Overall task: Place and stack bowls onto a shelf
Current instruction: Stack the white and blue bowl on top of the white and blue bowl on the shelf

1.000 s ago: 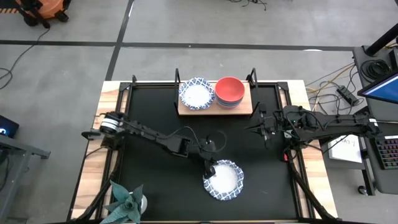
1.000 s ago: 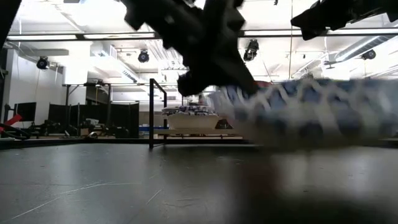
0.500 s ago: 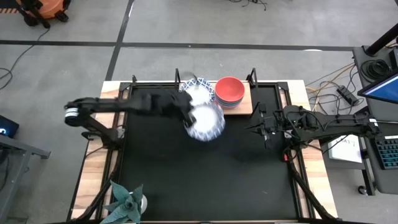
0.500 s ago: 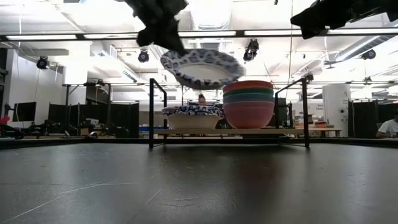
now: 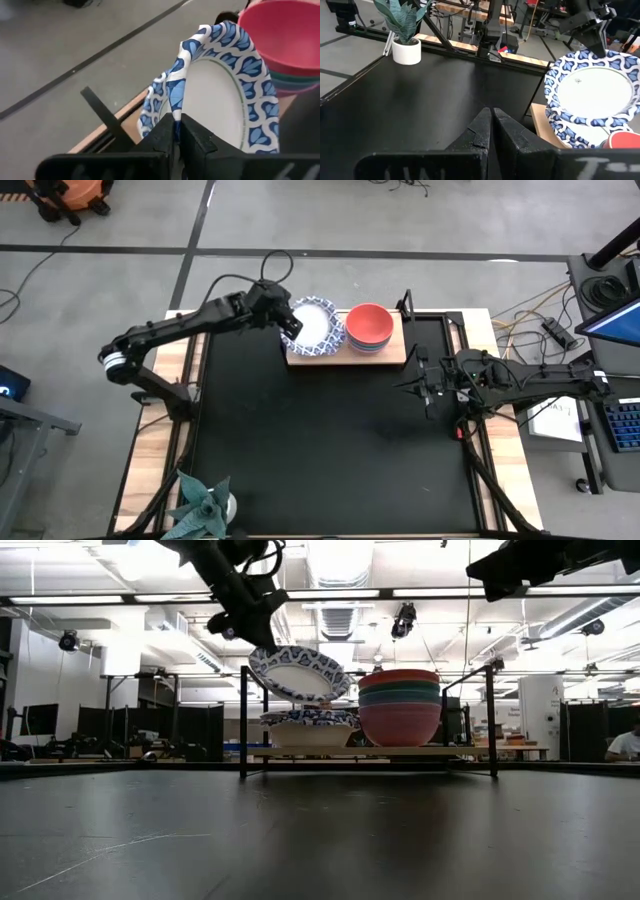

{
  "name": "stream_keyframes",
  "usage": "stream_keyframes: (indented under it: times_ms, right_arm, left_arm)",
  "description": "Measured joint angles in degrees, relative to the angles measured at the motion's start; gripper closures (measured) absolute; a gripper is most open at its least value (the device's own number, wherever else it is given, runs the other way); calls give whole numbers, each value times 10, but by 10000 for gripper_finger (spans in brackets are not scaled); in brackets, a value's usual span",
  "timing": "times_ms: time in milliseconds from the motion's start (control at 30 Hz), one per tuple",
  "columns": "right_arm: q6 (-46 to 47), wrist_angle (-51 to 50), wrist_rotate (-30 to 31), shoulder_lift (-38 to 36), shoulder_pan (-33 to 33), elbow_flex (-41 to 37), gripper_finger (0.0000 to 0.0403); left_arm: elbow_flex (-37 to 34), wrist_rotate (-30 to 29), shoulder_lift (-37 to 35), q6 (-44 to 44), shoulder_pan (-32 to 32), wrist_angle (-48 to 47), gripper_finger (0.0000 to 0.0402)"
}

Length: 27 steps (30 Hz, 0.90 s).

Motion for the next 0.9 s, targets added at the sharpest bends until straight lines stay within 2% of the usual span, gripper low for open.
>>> stream_keyframes:
  times_ms: [567, 900]
  right_arm:
    - [1, 0, 6, 0, -1, 0, 394]
    - [0, 0, 6, 0, 0, 0, 394]
  left_arm:
    - [0, 0, 4, 21, 10, 47, 360]
    - [0, 0, 4, 20, 10, 48, 299]
